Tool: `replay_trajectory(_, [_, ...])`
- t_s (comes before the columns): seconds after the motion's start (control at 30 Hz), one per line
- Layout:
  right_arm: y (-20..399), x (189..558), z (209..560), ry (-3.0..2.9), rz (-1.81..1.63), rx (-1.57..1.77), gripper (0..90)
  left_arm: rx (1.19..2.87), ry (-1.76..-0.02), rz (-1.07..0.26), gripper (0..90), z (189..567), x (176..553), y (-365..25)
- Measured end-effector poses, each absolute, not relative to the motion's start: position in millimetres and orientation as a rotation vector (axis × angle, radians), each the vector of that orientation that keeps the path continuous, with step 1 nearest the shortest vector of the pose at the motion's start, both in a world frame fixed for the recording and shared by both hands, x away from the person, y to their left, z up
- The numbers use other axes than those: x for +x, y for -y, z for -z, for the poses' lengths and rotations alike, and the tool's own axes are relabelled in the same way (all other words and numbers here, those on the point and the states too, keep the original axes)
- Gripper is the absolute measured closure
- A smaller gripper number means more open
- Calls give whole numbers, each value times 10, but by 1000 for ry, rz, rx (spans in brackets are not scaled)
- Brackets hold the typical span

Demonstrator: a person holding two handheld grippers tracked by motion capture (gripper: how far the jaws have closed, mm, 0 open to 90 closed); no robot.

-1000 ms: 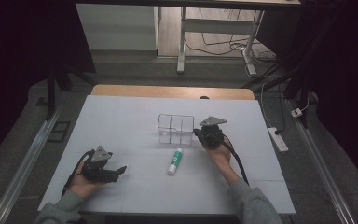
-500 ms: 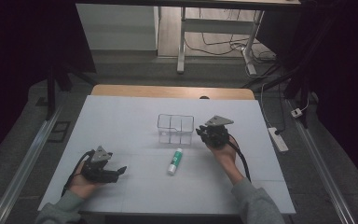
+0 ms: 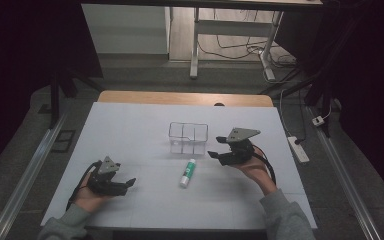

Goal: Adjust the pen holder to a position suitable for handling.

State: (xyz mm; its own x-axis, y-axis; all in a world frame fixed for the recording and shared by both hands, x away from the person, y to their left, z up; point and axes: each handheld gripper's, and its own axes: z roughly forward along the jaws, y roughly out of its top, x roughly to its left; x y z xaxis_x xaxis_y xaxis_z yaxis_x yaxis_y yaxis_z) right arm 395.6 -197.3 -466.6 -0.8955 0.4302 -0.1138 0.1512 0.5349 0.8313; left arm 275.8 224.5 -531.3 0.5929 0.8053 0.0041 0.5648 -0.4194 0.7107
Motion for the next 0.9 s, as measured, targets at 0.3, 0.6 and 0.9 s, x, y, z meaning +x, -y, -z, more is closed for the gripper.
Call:
replay_trajectory(0.3, [2014, 3862, 4574, -2479, -1349, 415, 318, 2137, -1078, -457, 186, 5309, 2759, -2252])
replay_trajectory(0.6, [1823, 3726, 4439, -2555, -1259, 202, 322, 2144, -1076, -459, 186, 5316, 2760, -2242])
replay_trajectory(0.9, [1715, 3701, 4505, -2628, -1223, 93, 340, 2143, -1078, -465, 185, 5313, 2755, -2240])
